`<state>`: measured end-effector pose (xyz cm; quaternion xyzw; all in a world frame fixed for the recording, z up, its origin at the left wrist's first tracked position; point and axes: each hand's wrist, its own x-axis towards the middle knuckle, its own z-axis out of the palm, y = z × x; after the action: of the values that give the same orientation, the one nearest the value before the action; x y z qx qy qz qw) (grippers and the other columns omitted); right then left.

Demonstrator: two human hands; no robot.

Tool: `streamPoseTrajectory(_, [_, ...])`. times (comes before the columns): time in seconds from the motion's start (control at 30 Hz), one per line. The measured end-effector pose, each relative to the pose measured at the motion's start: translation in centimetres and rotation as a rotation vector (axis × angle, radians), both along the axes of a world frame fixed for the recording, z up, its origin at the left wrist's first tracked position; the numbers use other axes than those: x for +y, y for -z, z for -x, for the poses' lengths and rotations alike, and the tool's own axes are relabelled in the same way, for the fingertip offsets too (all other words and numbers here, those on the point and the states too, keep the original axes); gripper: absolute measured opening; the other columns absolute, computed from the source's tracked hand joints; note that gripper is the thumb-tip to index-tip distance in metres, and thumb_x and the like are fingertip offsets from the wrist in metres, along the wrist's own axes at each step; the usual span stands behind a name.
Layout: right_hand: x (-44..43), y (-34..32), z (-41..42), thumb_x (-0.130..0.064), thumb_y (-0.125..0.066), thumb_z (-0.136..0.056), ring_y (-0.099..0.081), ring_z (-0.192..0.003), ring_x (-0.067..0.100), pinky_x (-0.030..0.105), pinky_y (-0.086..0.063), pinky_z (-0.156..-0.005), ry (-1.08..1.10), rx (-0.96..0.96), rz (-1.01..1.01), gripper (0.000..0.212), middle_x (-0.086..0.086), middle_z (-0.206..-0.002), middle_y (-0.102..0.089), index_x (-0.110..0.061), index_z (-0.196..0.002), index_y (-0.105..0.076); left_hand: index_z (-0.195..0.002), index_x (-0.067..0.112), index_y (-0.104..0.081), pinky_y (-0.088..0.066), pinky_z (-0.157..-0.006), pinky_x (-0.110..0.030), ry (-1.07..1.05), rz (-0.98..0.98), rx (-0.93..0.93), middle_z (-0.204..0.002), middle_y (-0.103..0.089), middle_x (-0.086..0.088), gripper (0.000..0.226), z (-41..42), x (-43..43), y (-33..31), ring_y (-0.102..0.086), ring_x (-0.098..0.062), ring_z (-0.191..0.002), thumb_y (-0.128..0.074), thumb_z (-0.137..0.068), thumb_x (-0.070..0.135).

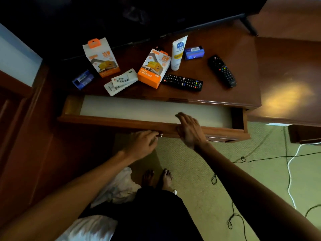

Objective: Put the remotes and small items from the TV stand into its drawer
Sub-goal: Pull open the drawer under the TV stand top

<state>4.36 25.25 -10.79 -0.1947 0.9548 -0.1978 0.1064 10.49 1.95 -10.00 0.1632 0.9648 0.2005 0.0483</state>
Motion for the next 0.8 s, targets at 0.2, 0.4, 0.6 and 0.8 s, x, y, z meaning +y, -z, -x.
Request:
streamPoseTrajectory(0.2, [-0.9,2.3,-1.8,-0.066,-0.021,-0.094,-0.047,-0.127,0.028,0.047,-0.032,-0.11,0.005,-0.045,-0.164,0.071,0.008,-0.141,-0.049,-0.016,-0.141,-0.038,-0.149,0.032,-0.027,-0.017,-0.117,-0.055,-0.036,0.201,-0.154,-0.156,-0.031,-0.003,0.062,3.4,-3.6,2.2,-0.029,-0.025,-0.143,-0.027,-0.096,0.064])
streamPoseTrajectory(0.4, [-0.6,2.7,-2.5,-0.059,-0.028,-0.096,-0.052,-0.116,0.028,0.043,-0.035,-0.105,0.026,-0.011,-0.141,0.061,0.007,-0.128,-0.056,-0.018,-0.138,-0.041,-0.148,0.038,-0.027,-0.016,-0.117,-0.053,-0.062,0.212,-0.143,-0.147,-0.044,-0.003,0.065,2.4,-4.2,3.6,-0.038,-0.026,-0.135,-0.017,-0.092,0.069])
streamPoseTrajectory(0.6, [-0.6,2.4,-5.9,-0.056,-0.033,-0.095,-0.055,-0.11,0.029,0.044,-0.039,-0.101,0.038,-0.021,-0.11,0.055,0.007,-0.123,-0.059,-0.019,-0.134,-0.046,-0.144,0.036,-0.037,-0.019,-0.116,-0.052,-0.099,0.16,-0.152,-0.142,-0.051,-0.004,0.075,-1.1,-3.9,3.5,-0.043,-0.026,-0.131,-0.008,-0.087,0.075])
streamPoseTrajectory(0.8, [-0.4,2.6,-11.2,-0.049,-0.045,-0.096,-0.056,-0.109,0.03,0.044,-0.04,-0.099,0.044,-0.005,-0.085,0.049,0.008,-0.122,-0.061,-0.02,-0.135,-0.047,-0.146,0.038,-0.034,-0.018,-0.117,-0.05,-0.084,0.176,-0.208,-0.145,-0.049,-0.002,0.069,-6.3,-3.9,3.0,-0.042,-0.025,-0.134,-0.014,-0.089,0.072])
